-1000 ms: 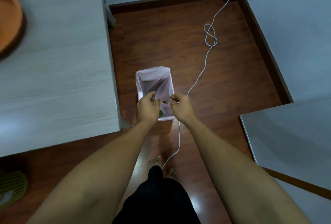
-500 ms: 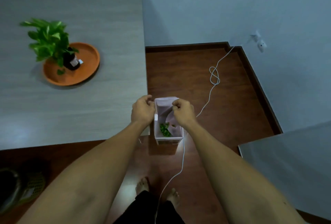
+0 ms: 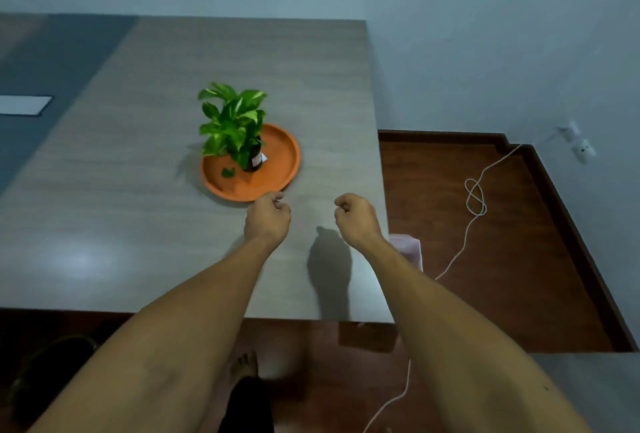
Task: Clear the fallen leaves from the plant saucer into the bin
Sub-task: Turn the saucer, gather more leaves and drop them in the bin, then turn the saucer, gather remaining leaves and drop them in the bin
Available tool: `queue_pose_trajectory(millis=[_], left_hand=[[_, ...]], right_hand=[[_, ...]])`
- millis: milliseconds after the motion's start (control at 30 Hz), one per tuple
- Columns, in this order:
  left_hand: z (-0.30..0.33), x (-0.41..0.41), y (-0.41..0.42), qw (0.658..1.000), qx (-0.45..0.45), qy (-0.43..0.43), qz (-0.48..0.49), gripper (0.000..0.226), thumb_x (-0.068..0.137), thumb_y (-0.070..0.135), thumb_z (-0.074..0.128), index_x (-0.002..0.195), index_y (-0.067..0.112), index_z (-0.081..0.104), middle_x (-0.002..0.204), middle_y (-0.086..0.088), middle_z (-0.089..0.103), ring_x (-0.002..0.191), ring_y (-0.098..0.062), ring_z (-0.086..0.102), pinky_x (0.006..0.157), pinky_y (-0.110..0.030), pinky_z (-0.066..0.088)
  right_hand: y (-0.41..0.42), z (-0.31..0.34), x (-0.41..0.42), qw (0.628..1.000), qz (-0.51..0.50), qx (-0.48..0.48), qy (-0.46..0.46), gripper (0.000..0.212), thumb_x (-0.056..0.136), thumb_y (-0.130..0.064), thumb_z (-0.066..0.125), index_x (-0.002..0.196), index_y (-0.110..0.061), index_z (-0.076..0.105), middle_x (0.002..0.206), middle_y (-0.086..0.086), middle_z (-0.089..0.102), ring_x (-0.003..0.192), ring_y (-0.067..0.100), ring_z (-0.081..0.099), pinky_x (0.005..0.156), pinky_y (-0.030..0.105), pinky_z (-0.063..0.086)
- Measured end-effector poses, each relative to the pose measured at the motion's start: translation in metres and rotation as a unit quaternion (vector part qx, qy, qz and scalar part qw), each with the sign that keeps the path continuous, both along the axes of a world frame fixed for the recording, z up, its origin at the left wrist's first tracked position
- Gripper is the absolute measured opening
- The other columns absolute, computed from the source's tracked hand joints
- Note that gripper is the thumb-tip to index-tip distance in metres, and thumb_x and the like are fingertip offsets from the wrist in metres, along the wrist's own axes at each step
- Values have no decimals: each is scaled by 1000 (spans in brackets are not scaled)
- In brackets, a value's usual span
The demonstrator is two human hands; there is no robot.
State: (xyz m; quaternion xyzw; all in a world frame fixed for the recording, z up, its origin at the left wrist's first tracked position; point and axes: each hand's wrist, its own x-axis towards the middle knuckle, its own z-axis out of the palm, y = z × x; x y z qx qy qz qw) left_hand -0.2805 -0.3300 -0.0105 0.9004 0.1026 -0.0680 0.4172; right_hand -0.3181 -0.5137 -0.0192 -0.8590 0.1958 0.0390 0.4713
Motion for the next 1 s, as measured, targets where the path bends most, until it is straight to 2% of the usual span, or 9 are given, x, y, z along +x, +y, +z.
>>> queue_pose_trajectory(millis=[133, 233, 333, 400, 533, 667, 800, 900, 1000], left_hand=[[-9, 53, 70, 1000, 14, 15, -2, 35, 90, 22, 57, 123, 18, 66, 118, -10, 71, 110, -30, 63, 92, -34, 49], [-15, 83, 117, 999, 29, 18, -6, 34, 90, 22, 56, 122, 20, 67, 121, -10, 70, 113, -33, 62, 95, -37, 50], [-22, 107, 156, 998, 57, 3, -17, 30, 89, 18, 54, 116, 14, 66, 116, -18, 68, 111, -40, 61, 92, -45, 53], [-28, 122, 179, 997, 70, -1, -18, 21, 90, 21, 55, 106, 10, 64, 111, -21, 66, 106, -42, 61, 86, -48, 53], [-40, 146, 200, 998, 57, 7, -20, 45, 91, 23, 61, 131, 4, 55, 130, -23, 60, 119, -39, 58, 98, -44, 49], [-51, 159, 204, 1000, 11, 14, -7, 37, 89, 18, 64, 122, 2, 58, 116, -18, 68, 108, -35, 64, 88, -35, 49], [-54, 163, 202, 999, -29, 14, -11, 28, 89, 14, 62, 116, 11, 62, 102, -9, 73, 89, -17, 62, 69, -17, 35], [-57, 169, 204, 999, -33, 25, -14, 27, 89, 14, 61, 116, 12, 61, 103, -11, 74, 95, -24, 67, 74, -23, 42], [-61, 172, 207, 999, -19, 27, -13, 28, 89, 15, 62, 117, 11, 61, 106, -13, 73, 98, -29, 68, 81, -30, 49]], right_hand=[[64, -5, 49, 1000, -20, 2, 11, 40, 94, -11, 47, 132, -12, 59, 102, 2, 65, 85, 14, 63, 78, 31, 55], [112, -10, 78, 999, -45, -1, 22, 47, 94, -13, 49, 141, -11, 50, 116, 9, 64, 94, 19, 61, 81, 30, 50], [151, -17, 96, 997, -77, -10, 24, 45, 95, -18, 52, 139, -9, 45, 128, 17, 56, 114, 33, 59, 95, 44, 52], [174, -24, 104, 994, -103, -17, 34, 45, 95, -18, 52, 138, -10, 42, 130, 18, 50, 115, 40, 57, 97, 53, 51], [202, -38, 115, 983, -173, 3, 56, 56, 94, -21, 55, 144, -10, 31, 135, 19, 43, 112, 45, 56, 95, 51, 50], [220, -50, 128, 969, -229, 75, 54, 63, 95, -21, 60, 145, -7, 24, 126, 22, 58, 110, 43, 62, 92, 49, 55], [231, -59, 136, 949, -269, 154, 53, 75, 96, -14, 56, 153, -24, 9, 101, 11, 63, 85, 39, 73, 80, 53, 62], [230, -61, 136, 947, -280, 155, 39, 72, 96, -9, 55, 149, -29, 12, 86, -2, 56, 75, 36, 74, 72, 51, 64], [219, -62, 135, 953, -270, 130, 45, 65, 93, -9, 56, 145, -23, 19, 102, 4, 58, 96, 39, 68, 84, 56, 60]])
